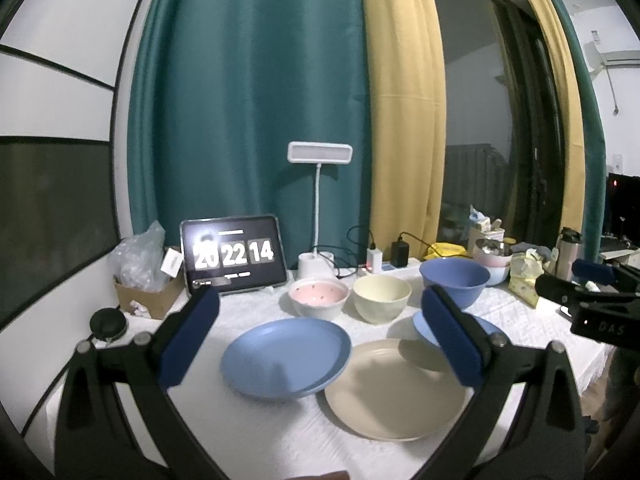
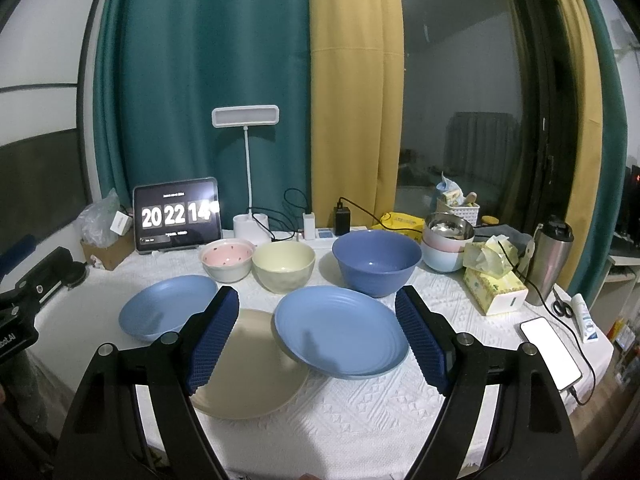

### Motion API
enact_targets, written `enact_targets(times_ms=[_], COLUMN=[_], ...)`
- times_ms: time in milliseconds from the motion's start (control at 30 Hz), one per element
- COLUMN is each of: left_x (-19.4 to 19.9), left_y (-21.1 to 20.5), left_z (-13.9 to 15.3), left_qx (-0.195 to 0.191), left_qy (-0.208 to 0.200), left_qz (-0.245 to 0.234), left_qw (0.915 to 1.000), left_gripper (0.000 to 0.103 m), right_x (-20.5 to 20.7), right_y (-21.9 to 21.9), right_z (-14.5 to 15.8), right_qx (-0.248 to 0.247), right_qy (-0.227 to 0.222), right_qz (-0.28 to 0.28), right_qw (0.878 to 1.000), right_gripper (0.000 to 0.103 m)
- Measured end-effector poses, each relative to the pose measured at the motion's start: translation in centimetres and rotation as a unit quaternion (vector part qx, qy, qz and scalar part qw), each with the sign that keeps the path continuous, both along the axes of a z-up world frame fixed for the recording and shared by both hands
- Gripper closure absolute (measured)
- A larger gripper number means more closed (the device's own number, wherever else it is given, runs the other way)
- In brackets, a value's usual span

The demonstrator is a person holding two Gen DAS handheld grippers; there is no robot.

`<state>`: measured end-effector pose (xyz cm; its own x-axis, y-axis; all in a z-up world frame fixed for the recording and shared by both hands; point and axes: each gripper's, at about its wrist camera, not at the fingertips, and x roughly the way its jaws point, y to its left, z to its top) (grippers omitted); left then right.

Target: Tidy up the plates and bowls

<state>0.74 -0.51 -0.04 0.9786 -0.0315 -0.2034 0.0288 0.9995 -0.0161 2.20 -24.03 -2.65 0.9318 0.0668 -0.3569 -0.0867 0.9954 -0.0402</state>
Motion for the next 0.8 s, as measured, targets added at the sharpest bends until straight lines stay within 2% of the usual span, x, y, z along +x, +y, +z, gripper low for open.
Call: enact_targets(times_ms=[800], left_x=[0.11], left_y=[-0.33], left_z=[0.03], left_qx=[0.000], left_qy=[0.000], left_qz=[0.001], left_qw=[1.0000], left_gripper=[0.001], right_x=[0.19], right_y=[-0.09], right_z=[0.01], right_qx=[0.000], right_qy=[0.002], right_qz=[0.001], right_qw=[1.000], right_gripper=[0.020])
